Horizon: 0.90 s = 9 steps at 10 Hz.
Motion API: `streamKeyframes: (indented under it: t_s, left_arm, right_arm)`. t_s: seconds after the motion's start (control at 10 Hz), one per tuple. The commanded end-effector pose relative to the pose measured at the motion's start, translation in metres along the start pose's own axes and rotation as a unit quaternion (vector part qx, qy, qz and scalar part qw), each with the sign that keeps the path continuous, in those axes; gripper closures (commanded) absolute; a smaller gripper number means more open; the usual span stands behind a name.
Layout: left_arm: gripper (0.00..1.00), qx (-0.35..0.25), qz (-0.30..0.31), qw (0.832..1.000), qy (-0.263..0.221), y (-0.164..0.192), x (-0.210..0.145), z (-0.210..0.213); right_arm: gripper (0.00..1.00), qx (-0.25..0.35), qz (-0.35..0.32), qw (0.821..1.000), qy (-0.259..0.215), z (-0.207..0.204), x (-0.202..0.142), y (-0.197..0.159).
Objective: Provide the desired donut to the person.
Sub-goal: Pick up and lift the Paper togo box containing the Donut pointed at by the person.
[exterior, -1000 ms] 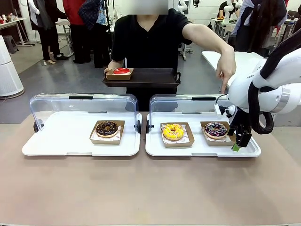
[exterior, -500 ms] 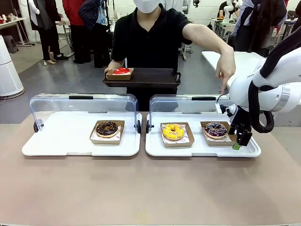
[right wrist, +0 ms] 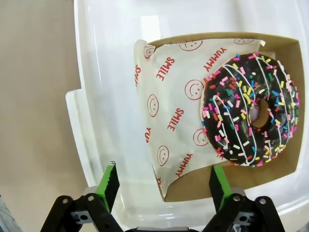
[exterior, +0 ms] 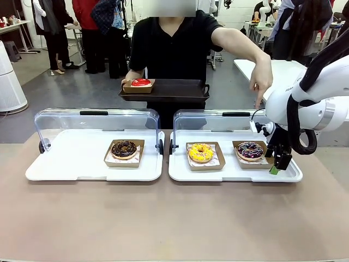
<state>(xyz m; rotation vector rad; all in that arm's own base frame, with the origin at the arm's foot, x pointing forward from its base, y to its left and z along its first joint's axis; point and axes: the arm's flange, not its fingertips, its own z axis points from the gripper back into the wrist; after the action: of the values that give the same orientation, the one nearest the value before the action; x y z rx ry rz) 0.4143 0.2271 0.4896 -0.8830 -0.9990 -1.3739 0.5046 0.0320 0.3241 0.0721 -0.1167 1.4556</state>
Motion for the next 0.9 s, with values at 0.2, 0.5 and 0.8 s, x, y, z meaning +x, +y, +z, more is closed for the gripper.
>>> streamKeyframes:
  t_s: [0.2, 0.5, 0.8]
  left_arm:
    - [0.0, -0.004, 0.0, 1.0, 0.001, -0.0023, 0.0011, 0.0012]
    - [0.0, -0.004, 0.0, 1.0, 0.001, -0.0023, 0.0011, 0.0012]
    - [0.0, -0.004, 0.0, 1.0, 0.001, -0.0023, 0.0011, 0.0012]
  right_arm:
    - [1.0, -0.004, 0.012, 1.0, -0.004, -0.0045, -0.0006, -0.0089]
    - [0.97, -0.007, 0.014, 1.0, -0.011, -0.0043, -0.0009, -0.0095]
    - [1.0, -0.007, 0.016, 1.0, -0.011, -0.0027, -0.0012, -0.0094]
